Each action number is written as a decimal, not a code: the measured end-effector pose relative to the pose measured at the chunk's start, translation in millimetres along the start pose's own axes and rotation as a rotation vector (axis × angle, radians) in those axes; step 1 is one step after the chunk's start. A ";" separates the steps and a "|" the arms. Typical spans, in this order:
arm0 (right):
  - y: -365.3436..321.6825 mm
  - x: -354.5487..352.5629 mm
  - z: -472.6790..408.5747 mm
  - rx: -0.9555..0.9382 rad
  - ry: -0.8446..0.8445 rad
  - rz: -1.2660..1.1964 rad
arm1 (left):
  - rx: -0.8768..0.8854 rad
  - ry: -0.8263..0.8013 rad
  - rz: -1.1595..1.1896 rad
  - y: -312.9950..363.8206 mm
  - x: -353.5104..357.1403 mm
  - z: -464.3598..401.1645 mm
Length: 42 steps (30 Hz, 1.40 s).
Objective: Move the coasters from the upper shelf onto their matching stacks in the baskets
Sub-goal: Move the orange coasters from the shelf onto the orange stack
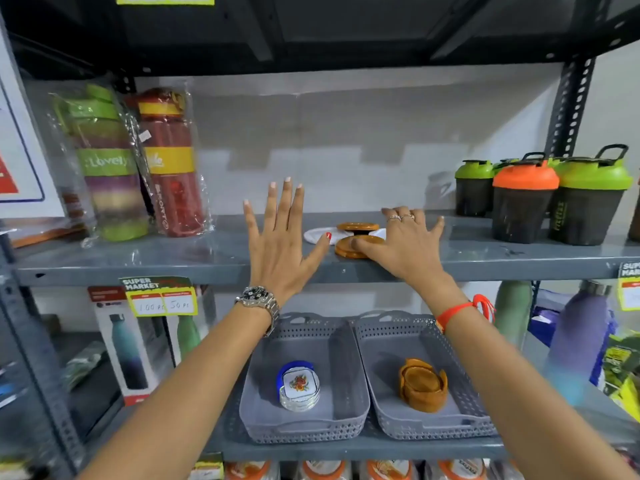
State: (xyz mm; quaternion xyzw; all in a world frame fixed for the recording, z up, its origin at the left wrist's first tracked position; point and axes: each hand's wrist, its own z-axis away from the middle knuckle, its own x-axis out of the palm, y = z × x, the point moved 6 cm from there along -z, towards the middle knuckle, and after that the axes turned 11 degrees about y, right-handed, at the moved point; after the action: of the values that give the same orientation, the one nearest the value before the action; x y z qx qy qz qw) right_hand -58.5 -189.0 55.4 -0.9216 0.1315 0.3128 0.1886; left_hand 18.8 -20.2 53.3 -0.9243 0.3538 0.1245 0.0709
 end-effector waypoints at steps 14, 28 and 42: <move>3.5 21.4 -0.4 0.206 -0.193 0.059 | -0.094 -0.062 -0.038 -24.8 15.7 58.0; 4.0 9.9 7.4 0.300 -0.169 -0.013 | -0.093 0.052 0.003 -24.5 19.0 59.3; 59.6 43.4 133.1 0.027 0.423 -0.023 | -0.027 0.125 0.049 12.5 31.6 69.1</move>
State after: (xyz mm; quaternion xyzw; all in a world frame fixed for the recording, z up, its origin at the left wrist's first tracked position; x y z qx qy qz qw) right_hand -116.7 -190.5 -85.2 -0.9655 0.1617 0.1082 0.1730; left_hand 20.7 -34.4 -22.4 -0.9221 0.3785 0.0731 0.0332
